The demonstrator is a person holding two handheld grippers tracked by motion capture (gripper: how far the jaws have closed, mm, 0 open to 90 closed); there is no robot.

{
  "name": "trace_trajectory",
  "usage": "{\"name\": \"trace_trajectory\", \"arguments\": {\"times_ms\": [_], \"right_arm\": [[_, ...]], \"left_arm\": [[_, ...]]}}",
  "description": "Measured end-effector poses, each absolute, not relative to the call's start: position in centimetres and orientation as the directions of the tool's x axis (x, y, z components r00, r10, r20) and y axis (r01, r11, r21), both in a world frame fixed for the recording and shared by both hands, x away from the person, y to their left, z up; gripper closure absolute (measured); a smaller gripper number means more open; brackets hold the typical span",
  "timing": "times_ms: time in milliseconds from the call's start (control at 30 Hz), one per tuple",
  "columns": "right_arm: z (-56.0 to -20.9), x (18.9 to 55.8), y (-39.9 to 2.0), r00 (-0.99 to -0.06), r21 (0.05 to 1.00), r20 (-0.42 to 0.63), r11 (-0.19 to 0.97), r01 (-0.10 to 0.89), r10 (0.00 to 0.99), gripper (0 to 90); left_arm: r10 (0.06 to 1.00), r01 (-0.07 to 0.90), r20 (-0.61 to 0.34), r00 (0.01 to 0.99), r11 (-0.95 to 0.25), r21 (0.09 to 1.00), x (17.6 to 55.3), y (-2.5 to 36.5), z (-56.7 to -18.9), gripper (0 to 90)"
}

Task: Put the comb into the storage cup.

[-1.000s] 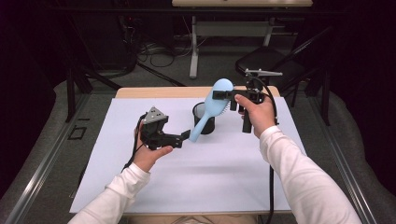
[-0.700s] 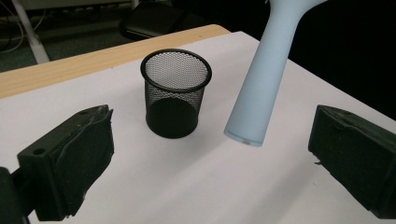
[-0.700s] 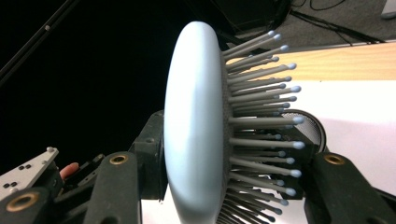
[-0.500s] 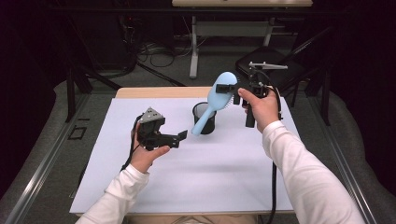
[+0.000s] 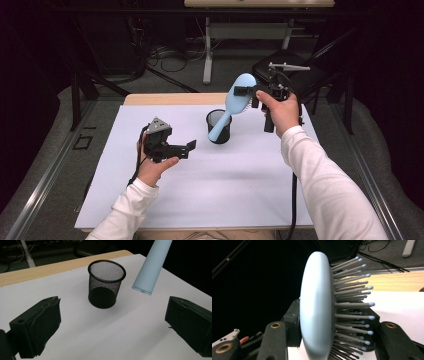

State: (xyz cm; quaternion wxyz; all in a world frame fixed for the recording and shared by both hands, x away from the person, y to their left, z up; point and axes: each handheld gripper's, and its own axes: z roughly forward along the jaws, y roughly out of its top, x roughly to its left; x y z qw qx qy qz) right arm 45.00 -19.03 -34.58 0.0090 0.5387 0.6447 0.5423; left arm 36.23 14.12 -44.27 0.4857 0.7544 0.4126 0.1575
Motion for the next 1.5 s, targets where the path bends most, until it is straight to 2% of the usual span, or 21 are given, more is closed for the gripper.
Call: {"name": "trace_trajectory", "arguments": {"times_ms": [767, 1500], "right_arm": [[-34.2, 46.2, -18.3, -0.394, 0.741, 0.514, -0.164, 0.651, 0.762, 47.5], [-33.3, 47.8, -17.0, -0.378, 0.776, 0.447, -0.142, 0.614, 0.811, 47.5]], "left_arm": [[0.787, 0.492, -0.187, 0.588, -0.164, 0.855, 36.7, 16.1, -44.8, 0.5], [0.787, 0.495, -0.196, 0.585, -0.154, 0.855, 36.7, 16.4, -45.0, 2.8]]}}
